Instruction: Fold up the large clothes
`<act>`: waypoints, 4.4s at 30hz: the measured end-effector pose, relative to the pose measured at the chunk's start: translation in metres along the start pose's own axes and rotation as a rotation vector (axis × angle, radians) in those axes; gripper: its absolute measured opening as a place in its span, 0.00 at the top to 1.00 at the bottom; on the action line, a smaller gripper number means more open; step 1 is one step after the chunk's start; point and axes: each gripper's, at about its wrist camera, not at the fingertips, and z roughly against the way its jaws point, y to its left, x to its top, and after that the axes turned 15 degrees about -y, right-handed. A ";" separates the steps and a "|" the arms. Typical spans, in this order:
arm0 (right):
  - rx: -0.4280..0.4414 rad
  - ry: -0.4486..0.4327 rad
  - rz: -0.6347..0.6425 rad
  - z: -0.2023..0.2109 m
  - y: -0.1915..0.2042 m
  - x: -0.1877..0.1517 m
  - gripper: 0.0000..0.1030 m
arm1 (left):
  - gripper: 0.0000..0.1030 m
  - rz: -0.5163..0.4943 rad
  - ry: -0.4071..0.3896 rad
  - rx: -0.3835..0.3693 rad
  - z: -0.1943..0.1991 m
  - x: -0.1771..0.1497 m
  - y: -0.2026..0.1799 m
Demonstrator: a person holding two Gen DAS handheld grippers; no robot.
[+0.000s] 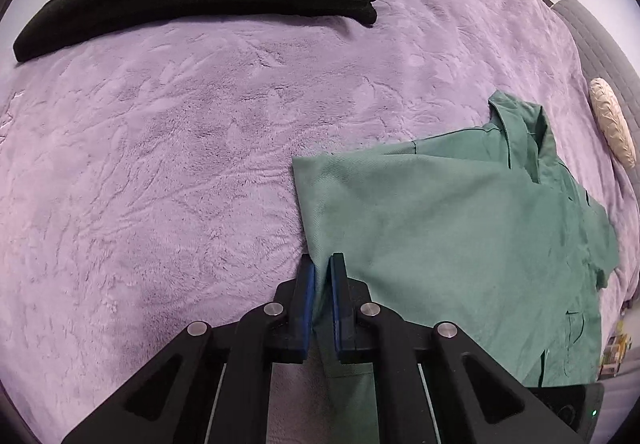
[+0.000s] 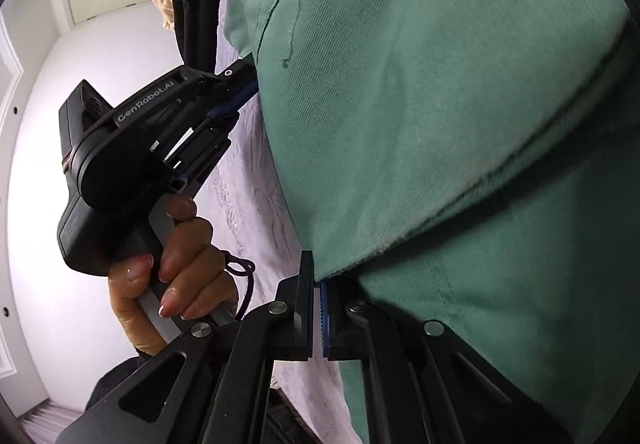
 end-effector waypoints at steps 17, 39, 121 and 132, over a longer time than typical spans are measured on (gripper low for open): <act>-0.537 -0.453 0.331 0.221 -0.024 0.150 0.62 | 0.90 0.020 -0.091 0.118 0.051 -0.025 -0.035; -0.314 -0.430 0.111 0.361 -0.096 0.128 0.22 | 0.00 -0.112 0.005 0.197 0.051 -0.073 -0.155; -0.056 -0.116 0.485 0.163 0.012 0.191 0.91 | 0.00 -0.046 0.001 0.264 0.000 -0.058 -0.233; -0.194 -0.259 0.323 0.177 -0.019 0.179 0.40 | 0.00 0.026 -0.014 0.313 0.025 -0.064 -0.150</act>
